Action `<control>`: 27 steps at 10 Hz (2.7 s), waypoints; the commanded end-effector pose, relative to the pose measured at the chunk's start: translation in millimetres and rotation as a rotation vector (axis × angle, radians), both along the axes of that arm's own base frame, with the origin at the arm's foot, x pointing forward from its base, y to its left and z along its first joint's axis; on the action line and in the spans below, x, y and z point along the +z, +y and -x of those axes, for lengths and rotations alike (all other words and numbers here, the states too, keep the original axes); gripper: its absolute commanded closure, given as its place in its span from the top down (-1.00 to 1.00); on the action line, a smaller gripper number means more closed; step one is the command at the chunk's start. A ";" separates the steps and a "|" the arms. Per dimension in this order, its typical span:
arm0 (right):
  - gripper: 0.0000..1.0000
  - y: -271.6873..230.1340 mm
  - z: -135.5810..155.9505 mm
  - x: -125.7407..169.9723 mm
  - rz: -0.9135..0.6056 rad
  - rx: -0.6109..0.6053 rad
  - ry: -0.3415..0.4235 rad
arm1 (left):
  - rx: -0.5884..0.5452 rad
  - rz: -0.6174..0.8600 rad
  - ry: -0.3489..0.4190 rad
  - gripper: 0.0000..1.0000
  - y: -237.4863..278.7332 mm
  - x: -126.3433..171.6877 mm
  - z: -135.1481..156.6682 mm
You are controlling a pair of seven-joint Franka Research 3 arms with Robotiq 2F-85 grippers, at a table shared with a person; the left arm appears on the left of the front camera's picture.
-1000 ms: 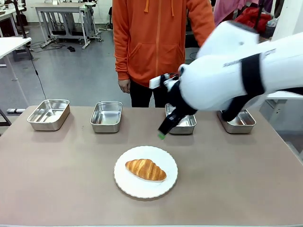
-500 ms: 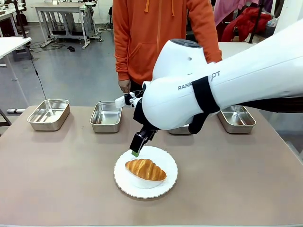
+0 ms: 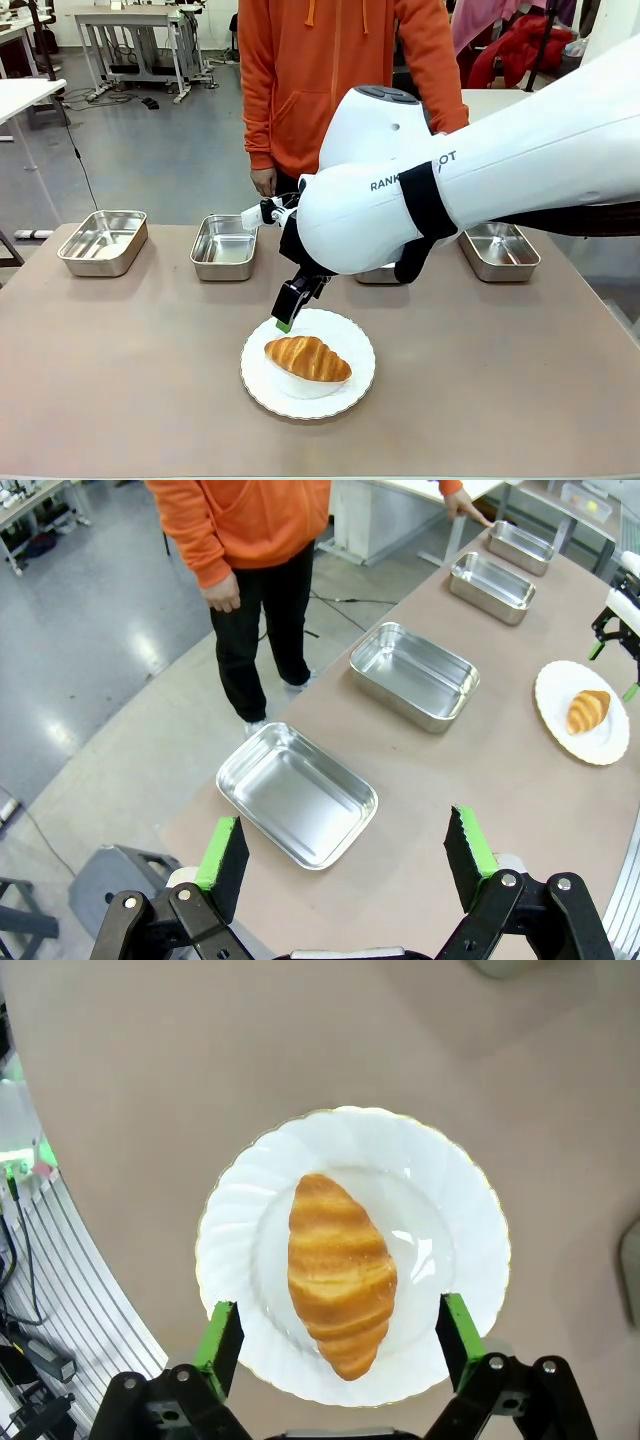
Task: Place the bread in the container.
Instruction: Place the Butter Roll into the Airtight Container indicated by the human.
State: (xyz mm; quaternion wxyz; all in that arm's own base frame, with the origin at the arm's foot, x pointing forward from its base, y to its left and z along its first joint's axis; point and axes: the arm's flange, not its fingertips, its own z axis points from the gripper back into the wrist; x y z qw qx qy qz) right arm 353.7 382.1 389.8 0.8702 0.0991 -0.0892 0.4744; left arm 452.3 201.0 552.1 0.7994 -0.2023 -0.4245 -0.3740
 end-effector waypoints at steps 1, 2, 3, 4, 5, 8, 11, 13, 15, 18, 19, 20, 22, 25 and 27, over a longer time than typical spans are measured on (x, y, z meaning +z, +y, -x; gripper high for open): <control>1.00 17.2 4.4 -13.4 0.115 -0.041 -0.017 | -0.006 0.004 -0.007 1.00 -0.5 2.2 1.3; 1.00 17.5 2.5 -19.1 0.157 -0.008 -0.006 | -0.006 0.004 -0.007 1.00 -0.5 2.2 1.3; 1.00 19.1 1.1 -22.2 0.150 0.002 0.006 | -0.006 0.004 -0.007 1.00 -0.5 2.2 1.3; 1.00 19.0 -2.6 -26.2 0.158 -0.011 0.015 | -0.006 0.004 -0.007 1.00 -0.5 2.2 1.3; 1.00 18.7 -5.0 -31.9 0.174 0.023 0.009 | -0.006 0.004 -0.007 1.00 -0.5 2.2 1.3; 1.00 16.0 -8.8 -46.7 0.142 0.055 0.027 | -0.006 0.004 -0.007 1.00 -0.5 2.2 1.3; 1.00 21.2 -5.2 -59.9 0.136 0.098 0.035 | -0.006 0.004 -0.007 1.00 -0.5 2.2 1.3; 1.00 27.5 -2.1 -68.9 0.156 0.119 0.044 | -0.006 0.004 -0.007 1.00 -0.5 2.2 1.3; 1.00 31.0 -1.5 -78.6 0.183 0.122 0.051 | -0.006 0.004 -0.007 1.00 -0.5 2.2 1.3; 1.00 35.3 -0.2 -85.4 0.233 0.125 0.037 | -0.006 0.004 -0.007 1.00 -0.5 2.2 1.3; 1.00 36.9 -0.8 -88.5 0.249 0.141 0.027 | -0.006 0.004 -0.007 1.00 -0.5 2.2 1.3; 1.00 36.5 -2.6 -90.6 0.257 0.145 0.022 | -0.006 0.004 -0.007 1.00 -0.5 2.2 1.3; 1.00 35.7 -3.7 -91.6 0.266 0.129 0.004 | -0.006 0.004 -0.007 1.00 -0.5 2.2 1.3; 0.21 35.4 -5.6 -90.1 0.308 0.123 -0.018 | -0.006 0.004 -0.007 1.00 -0.5 2.2 1.3; -0.19 34.7 -7.7 -86.9 0.266 0.114 -0.041 | -0.006 0.004 -0.007 1.00 -0.5 2.2 1.3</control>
